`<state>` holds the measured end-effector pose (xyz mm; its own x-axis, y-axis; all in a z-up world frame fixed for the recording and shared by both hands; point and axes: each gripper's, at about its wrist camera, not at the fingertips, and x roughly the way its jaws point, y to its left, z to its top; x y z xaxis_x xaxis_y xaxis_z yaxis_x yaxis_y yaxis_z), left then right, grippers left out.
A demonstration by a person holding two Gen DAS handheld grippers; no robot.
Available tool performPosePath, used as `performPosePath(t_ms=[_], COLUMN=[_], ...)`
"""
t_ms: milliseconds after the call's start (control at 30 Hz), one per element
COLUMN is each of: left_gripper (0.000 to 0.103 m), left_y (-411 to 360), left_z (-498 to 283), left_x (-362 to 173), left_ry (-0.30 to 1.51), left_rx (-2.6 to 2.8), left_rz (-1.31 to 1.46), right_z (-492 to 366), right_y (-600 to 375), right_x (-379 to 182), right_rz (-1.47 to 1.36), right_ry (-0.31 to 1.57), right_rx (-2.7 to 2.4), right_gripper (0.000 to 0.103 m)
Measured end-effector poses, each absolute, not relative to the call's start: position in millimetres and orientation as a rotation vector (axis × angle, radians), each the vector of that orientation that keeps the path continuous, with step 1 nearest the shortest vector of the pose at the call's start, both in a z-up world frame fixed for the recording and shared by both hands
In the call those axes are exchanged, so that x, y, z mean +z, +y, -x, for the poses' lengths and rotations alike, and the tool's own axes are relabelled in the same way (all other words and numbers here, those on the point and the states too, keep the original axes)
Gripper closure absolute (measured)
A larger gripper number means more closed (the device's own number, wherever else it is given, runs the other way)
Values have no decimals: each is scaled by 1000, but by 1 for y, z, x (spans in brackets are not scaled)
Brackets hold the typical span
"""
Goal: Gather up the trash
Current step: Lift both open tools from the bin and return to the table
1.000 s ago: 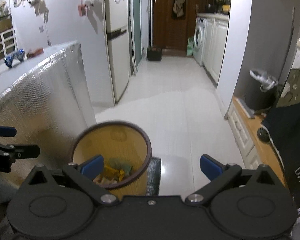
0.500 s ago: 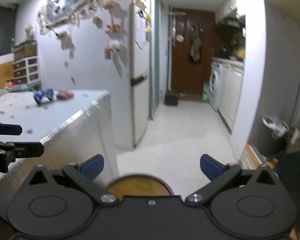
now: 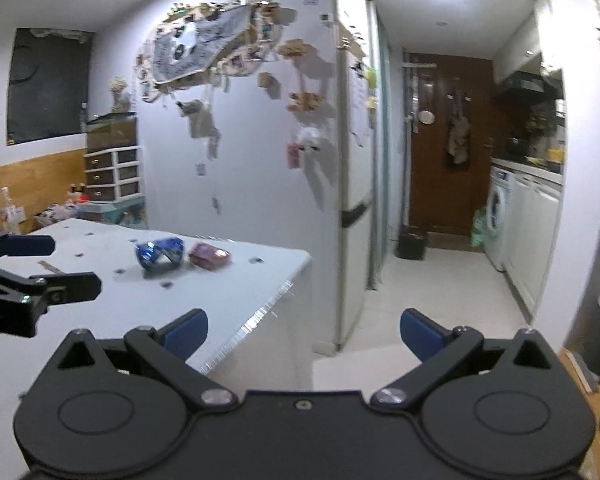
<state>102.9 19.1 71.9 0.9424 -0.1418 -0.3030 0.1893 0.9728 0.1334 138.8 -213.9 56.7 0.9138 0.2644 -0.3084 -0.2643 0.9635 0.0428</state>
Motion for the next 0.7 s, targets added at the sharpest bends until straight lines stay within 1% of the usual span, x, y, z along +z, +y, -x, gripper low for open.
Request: performPosePath(t_ms=[200,400,533,600,667,700], left_gripper=[0,1,11,15,22,24], left_y=[56,88,93,96,99,100], left_z=[-152,-205,-236,-249,-262,-269], left_x=[79,65,41,29,17,11], left_ry=[319,304,310,304,297,292], left_rx=[-141,-146,-99,-81,-52,-34], left_rz=[-209,-299,-463,-510,-557,-589], right_z=[-182,-229,-258,-272,-284,-290], right_y=[-174,-146,-134,-128,-123,-120], right_x=[72,69,58,51,44,41], right_rz=[13,15,-22,-34,-33,-35], right_ry=[291,306,352,364,377,380], right_rx=[327,339,365,369,368,364], right_gripper=[0,0,0,0,0,0])
